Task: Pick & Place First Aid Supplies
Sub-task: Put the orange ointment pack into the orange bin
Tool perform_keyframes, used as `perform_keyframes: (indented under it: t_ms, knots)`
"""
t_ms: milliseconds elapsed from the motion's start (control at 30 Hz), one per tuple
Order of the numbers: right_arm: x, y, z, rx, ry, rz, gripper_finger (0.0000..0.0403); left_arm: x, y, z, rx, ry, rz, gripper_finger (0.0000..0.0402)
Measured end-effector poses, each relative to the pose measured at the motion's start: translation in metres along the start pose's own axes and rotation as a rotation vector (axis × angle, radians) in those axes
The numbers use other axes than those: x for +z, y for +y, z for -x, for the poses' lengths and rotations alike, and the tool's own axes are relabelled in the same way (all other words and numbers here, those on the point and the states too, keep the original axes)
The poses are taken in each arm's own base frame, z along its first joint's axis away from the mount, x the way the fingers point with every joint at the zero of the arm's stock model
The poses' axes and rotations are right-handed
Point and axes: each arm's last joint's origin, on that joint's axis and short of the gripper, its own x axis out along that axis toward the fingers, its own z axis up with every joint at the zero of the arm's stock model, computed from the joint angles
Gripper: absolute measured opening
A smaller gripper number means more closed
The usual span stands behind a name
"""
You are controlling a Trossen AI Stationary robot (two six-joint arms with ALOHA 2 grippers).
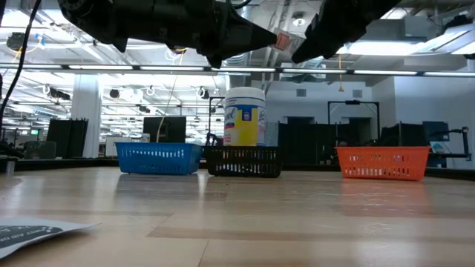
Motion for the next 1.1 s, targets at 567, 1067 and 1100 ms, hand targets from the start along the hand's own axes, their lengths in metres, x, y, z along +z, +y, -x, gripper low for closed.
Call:
perform_keyframes:
  t_ms: [567, 1067, 1100]
  knots:
    - [-0.039, -0.037, 0.024, -0.501, 0.484, -0.13, 0.0001, 0.0, 0.0, 0.0, -0.003, 0.006, 0.007, 0.002]
    - [-0.087, -0.077, 0.028, -0.751, 0.756, -0.406, 0.0043, 0.0, 0.0, 0.0, -0.003, 0.006, 0.007, 0.0021]
    - [-0.088, -0.078, 0.028, -0.753, 0.762, -0.413, 0.0048, 0.0, 0.0, 0.0, -0.003, 0.006, 0.007, 0.0021]
